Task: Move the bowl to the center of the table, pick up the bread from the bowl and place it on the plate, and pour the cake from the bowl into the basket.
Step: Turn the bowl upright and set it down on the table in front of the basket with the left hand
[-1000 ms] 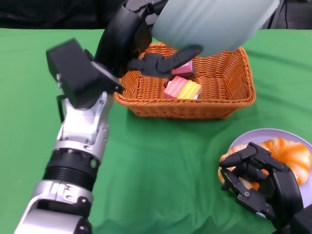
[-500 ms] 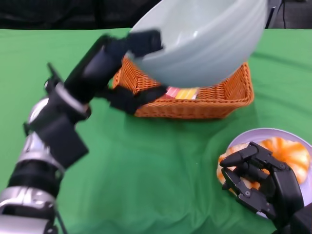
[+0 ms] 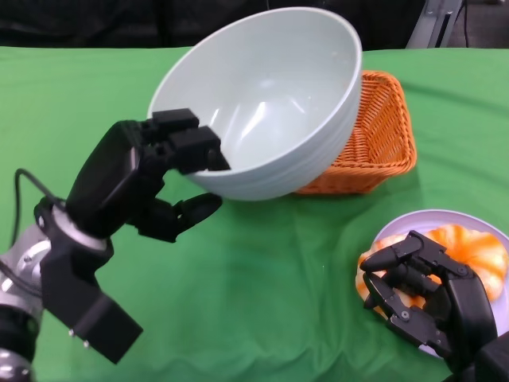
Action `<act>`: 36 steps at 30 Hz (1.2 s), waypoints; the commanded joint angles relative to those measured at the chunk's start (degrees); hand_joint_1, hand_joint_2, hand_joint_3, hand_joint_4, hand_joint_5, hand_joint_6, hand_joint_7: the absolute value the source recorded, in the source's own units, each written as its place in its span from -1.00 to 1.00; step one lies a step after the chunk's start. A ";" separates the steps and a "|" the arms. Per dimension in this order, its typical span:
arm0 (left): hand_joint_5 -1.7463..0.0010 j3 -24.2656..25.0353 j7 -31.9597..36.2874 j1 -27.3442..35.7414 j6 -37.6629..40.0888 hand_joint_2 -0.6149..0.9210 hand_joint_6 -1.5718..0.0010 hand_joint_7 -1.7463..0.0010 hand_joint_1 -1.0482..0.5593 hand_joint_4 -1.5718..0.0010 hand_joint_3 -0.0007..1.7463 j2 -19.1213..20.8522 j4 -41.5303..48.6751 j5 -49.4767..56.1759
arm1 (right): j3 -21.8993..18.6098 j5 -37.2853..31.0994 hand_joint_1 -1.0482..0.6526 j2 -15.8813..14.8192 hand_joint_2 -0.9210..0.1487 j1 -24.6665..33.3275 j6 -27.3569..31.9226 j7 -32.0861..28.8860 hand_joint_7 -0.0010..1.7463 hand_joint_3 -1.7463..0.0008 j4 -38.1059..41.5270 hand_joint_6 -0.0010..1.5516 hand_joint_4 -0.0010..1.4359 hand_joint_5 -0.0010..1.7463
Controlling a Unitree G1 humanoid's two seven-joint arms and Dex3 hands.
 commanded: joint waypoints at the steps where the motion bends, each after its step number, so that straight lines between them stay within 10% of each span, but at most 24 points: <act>1: -0.87 -3.38 16.57 1.52 2.74 0.22 -0.11 -0.47 0.24 -0.03 0.65 4.39 -3.19 8.71 | -0.83 1.25 0.08 -0.70 -0.71 -0.32 -0.81 0.07 0.28 0.41 0.04 -0.09 0.03 0.74; 12: -0.50 -22.25 48.81 5.13 11.76 0.18 -0.18 -0.30 0.28 -0.23 0.50 14.32 -3.00 22.37 | -1.39 1.30 0.09 -1.34 -0.70 -0.38 -0.39 0.41 0.29 0.38 -0.21 -0.09 0.04 0.73; 29: -0.69 -42.40 62.59 9.54 16.48 0.14 -0.15 -0.47 0.38 -0.16 0.53 20.43 0.97 23.91 | -1.67 1.34 0.10 -0.77 -0.67 -0.27 -0.10 0.59 0.27 0.36 -0.31 -0.08 0.03 0.75; 36: -0.98 -46.56 63.36 8.47 15.98 0.27 0.12 -0.87 0.48 0.01 0.18 19.63 3.93 23.52 | -1.42 1.25 0.07 -0.45 -0.67 0.15 0.36 0.44 0.25 0.37 -1.24 -0.08 0.04 0.74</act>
